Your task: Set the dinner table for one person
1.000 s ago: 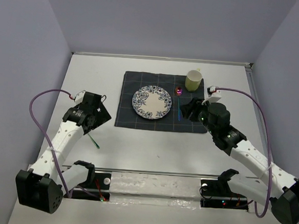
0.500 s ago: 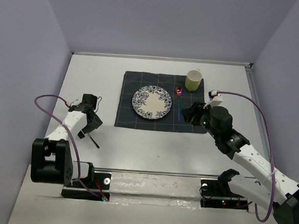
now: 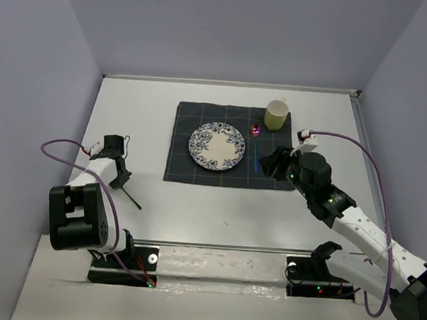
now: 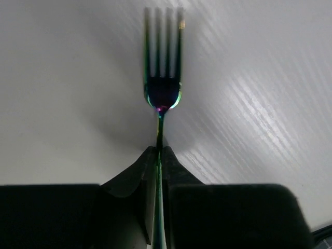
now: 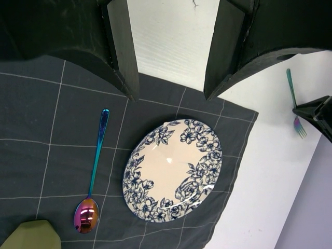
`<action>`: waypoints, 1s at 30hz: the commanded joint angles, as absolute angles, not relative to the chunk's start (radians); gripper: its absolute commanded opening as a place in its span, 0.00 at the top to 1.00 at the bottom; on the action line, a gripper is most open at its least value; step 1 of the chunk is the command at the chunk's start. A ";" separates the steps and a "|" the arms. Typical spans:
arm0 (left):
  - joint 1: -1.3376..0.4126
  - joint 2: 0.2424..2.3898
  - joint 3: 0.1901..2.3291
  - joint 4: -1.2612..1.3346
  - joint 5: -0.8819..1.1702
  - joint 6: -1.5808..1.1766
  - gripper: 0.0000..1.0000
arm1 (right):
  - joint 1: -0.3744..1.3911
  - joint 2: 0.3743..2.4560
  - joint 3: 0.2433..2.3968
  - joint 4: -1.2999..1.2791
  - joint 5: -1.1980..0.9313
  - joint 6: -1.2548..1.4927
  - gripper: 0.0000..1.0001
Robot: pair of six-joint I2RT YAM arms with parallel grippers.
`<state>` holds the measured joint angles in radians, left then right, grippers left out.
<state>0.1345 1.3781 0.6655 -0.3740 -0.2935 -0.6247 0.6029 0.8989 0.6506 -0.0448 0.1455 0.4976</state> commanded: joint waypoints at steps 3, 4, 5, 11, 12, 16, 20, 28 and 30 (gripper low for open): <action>0.192 1.427 0.634 -0.276 -0.238 -0.568 0.97 | 0.601 0.879 0.638 -0.011 0.160 0.495 0.42; 0.196 1.425 0.629 -0.270 -0.235 -0.560 1.00 | 0.601 0.877 0.638 -0.011 0.163 0.495 0.42; 0.202 1.425 0.630 -0.258 -0.224 -0.552 1.00 | 0.601 0.873 0.637 -0.012 0.164 0.495 0.42; 0.215 1.297 0.690 -0.290 -0.233 -0.456 1.00 | 0.601 0.853 0.629 -0.011 0.189 0.489 0.42; 0.207 1.270 0.704 -0.294 -0.227 -0.450 1.00 | 0.601 0.851 0.629 -0.012 0.195 0.489 0.42; 0.045 1.135 0.732 -0.210 -0.211 -0.448 1.00 | 0.601 0.864 0.630 -0.012 0.232 0.485 0.42; -0.227 1.207 0.903 -0.233 -0.365 -0.410 1.00 | 0.601 0.894 0.650 -0.020 0.238 0.474 0.42; -0.354 1.481 1.187 -0.232 -0.390 -0.284 1.00 | 0.601 0.862 0.640 -0.066 0.281 0.502 0.42; -0.359 1.541 1.238 -0.238 -0.391 -0.258 1.00 | 0.601 0.842 0.623 -0.078 0.281 0.521 0.42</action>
